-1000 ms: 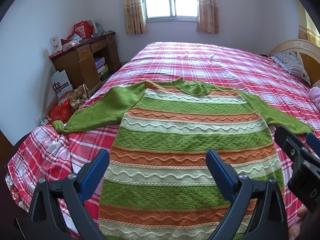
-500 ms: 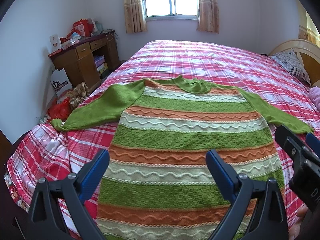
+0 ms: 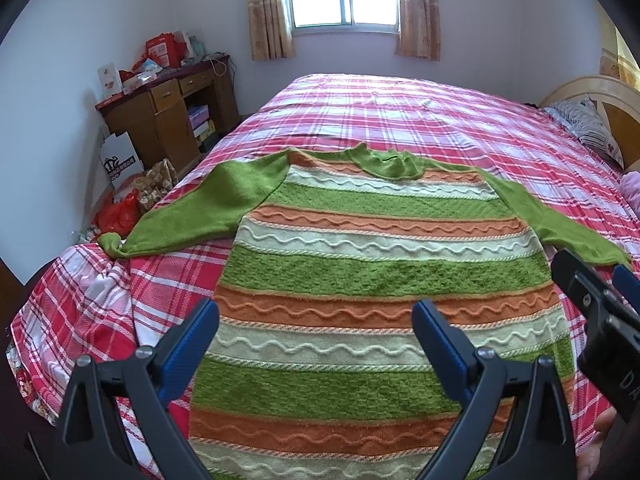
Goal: Fold small clothes
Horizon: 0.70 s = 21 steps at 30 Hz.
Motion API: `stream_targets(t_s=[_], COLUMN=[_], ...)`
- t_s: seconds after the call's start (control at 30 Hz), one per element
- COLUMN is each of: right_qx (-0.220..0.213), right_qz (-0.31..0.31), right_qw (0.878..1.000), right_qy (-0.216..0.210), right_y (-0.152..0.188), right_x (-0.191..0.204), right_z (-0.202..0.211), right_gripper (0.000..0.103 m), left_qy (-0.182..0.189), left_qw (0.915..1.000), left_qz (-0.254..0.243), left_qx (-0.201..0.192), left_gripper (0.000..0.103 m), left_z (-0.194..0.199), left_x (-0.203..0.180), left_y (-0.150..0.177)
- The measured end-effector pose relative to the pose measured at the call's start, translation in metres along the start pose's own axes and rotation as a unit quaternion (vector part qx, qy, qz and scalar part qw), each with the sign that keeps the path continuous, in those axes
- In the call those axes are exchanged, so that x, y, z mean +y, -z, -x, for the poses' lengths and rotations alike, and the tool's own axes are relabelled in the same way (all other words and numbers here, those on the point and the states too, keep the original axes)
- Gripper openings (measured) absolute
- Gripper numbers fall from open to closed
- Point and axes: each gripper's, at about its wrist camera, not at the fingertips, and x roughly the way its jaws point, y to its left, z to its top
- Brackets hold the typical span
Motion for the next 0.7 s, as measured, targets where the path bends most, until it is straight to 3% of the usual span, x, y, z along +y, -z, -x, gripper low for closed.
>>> stream_targets(t_s=[0.47,0.6,0.67,0.7], right_qx=[0.026,0.028,0.023,0.022], right_qz=[0.014,-0.018,-0.047,-0.061], right_qw=[1.000,0.999,0.998,0.998], right_qy=[0.006,-0.009,-0.018,-0.017], right_y=[0.001,-0.001,-0.004,-0.006], right_x=[0.002,-0.019,-0.040,-0.054], right_z=[-0.033,-0.043,-0.046,-0.048], right_gripper=[0.102,0.102,0.090,0.071], left_qy=[-0.002,-0.002,-0.010,-0.016], left_qw=[0.9999,0.9999,0.9995,0.9992], left_qz=[0.000,0.012,0.031,0.036], left_qx=[0.013,0.002,-0.003,-0.003], left_gripper=[0.099,0.099,0.099,0.099], left_z=[-0.020,-0.029,-0.040,-0.045], left_x=[-0.003,0.004,0.013,0.016], left_y=[0.001,0.002,0.003,0.004])
